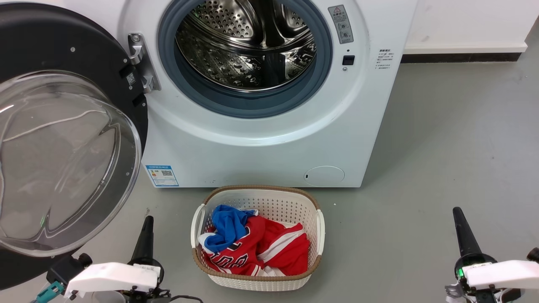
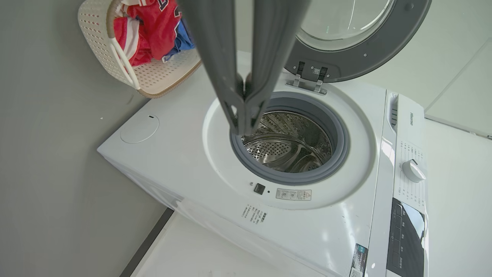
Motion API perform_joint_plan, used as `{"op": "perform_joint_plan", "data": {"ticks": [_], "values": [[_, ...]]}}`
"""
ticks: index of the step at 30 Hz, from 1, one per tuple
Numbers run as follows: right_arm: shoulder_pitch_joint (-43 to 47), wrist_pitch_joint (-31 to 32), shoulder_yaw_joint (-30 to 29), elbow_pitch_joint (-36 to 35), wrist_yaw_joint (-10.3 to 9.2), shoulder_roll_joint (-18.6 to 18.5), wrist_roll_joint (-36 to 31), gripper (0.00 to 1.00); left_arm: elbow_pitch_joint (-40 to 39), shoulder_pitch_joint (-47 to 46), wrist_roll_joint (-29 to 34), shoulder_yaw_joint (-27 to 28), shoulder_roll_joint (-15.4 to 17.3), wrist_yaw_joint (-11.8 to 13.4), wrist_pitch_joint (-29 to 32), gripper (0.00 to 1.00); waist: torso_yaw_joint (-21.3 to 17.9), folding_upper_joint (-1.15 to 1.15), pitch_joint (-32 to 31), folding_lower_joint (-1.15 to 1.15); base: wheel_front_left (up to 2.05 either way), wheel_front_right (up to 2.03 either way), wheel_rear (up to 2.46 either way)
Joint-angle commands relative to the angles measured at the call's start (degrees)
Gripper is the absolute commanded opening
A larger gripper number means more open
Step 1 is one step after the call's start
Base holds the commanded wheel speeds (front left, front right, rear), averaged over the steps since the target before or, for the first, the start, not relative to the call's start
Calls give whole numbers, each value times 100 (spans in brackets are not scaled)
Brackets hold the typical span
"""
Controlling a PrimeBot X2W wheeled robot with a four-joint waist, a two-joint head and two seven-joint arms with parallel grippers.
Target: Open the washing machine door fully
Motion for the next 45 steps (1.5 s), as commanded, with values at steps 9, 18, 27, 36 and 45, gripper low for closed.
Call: {"op": "perform_joint_plan", "data": {"ticks": [9, 18, 27, 36, 45], "values": [[-205, 152, -7, 67, 1, -39, 575, 0, 14, -193, -606, 65, -3, -66, 142, 0, 4, 0, 1, 0, 0, 0, 0], [-313, 285, -18, 152, 1, -33, 1044, 0, 61, -243, -1121, 98, -4, -94, 270, 0, 8, 0, 2, 0, 0, 0, 0], [-402, 403, -32, 240, 0, -24, 1483, 0, 104, -307, -1602, 128, -6, -124, 382, 0, 12, 0, 3, 0, 0, 0, 0], [-490, 514, -46, 314, 0, -14, 1881, 0, 146, -339, -2043, 164, -7, -144, 493, 0, 16, 0, 4, 0, 0, 0, 0], [-554, 626, -60, 387, 0, -2, 2250, 0, 183, -400, -2460, 197, -8, -173, 585, 0, 20, 0, 5, 0, 0, 0, 0]]}}
